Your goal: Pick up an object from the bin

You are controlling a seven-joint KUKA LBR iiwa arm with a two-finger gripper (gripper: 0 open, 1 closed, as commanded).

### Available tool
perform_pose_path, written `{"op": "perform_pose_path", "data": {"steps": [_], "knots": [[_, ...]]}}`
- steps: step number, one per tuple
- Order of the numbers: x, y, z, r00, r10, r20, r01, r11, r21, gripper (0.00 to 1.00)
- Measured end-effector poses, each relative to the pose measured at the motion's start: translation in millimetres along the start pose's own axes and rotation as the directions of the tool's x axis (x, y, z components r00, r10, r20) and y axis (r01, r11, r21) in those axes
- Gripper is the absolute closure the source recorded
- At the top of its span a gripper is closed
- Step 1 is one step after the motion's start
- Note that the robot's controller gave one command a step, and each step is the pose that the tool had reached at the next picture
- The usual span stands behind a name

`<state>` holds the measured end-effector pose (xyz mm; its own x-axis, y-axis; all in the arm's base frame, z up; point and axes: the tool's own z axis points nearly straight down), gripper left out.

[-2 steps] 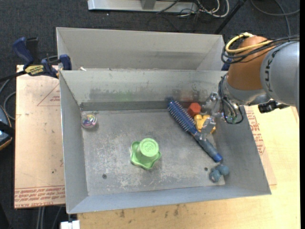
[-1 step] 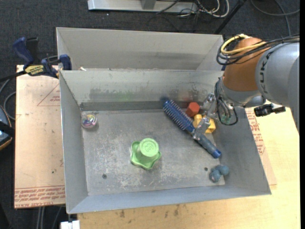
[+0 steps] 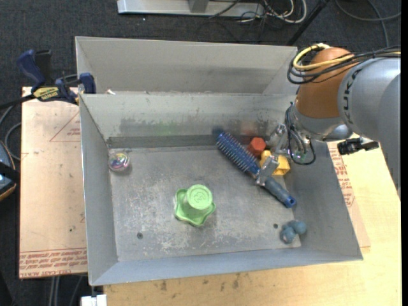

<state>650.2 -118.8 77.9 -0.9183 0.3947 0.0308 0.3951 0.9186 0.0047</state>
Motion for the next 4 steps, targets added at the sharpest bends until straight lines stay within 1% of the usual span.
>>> {"op": "perform_pose_path", "data": {"steps": [1, 2, 3, 4], "knots": [[9.7, 7.7, -4.0, 0.998, 0.064, 0.025, -0.064, 0.998, 0.003, 0.0], [19.3, 9.0, -10.7, 0.991, 0.133, 0.031, -0.134, 0.991, -0.001, 0.0], [15.2, 12.0, -10.0, 0.985, 0.171, 0.03, -0.171, 0.985, -0.003, 0.0], [12.1, 17.2, -8.1, 0.988, 0.154, 0.031, -0.154, 0.988, -0.001, 0.0]]}}
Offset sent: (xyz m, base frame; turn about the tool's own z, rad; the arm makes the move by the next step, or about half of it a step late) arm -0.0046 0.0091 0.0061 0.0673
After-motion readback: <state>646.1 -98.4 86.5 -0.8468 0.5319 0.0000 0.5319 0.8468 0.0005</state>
